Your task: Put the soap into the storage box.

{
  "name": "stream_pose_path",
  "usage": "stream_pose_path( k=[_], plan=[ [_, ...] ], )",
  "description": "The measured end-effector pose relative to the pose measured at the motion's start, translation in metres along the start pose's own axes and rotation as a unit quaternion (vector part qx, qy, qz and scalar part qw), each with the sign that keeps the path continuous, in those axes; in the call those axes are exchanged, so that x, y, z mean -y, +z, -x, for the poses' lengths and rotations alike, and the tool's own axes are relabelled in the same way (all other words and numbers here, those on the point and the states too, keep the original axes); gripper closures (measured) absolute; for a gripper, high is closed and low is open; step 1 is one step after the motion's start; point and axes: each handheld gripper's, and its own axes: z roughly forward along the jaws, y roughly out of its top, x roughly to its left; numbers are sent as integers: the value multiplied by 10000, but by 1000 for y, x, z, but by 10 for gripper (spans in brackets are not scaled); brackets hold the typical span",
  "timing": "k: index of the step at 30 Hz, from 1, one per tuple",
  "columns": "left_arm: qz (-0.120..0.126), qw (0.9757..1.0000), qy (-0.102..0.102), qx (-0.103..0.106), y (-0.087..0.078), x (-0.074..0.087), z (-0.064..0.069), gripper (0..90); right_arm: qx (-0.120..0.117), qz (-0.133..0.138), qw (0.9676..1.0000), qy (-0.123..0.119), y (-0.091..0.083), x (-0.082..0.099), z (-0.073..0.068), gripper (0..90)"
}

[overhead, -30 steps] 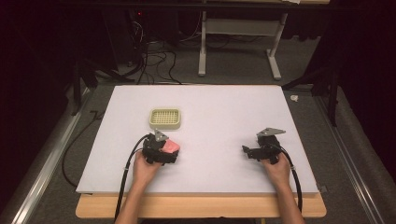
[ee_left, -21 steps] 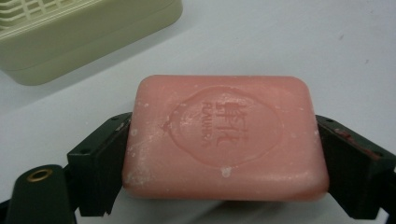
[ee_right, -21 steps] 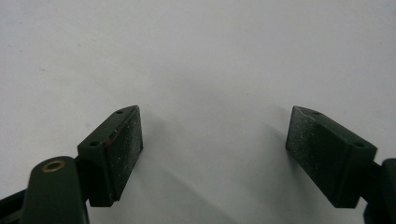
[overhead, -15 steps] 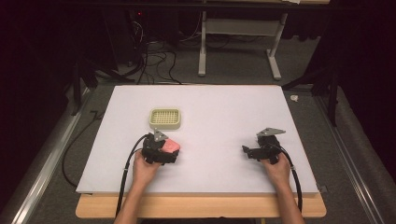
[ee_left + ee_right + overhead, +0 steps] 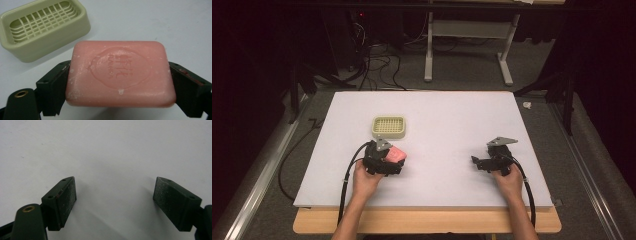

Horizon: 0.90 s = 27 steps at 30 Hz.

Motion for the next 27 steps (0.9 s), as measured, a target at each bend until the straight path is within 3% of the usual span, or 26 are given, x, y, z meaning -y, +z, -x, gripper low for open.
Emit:
stream_pose_path(
  k=[11,18,27],
  plan=[
    [88,9999,30,63,-9,-15,0,138,2,-1,10000,4,0,0,0,194],
    [171,9997,-93,131,-14,-24,-6,138,1,-1,10000,3,0,0,0,193],
    [152,9996,-255,-30,-14,-31,-11,138,1,1,10000,1,0,0,0,194]
  ],
)
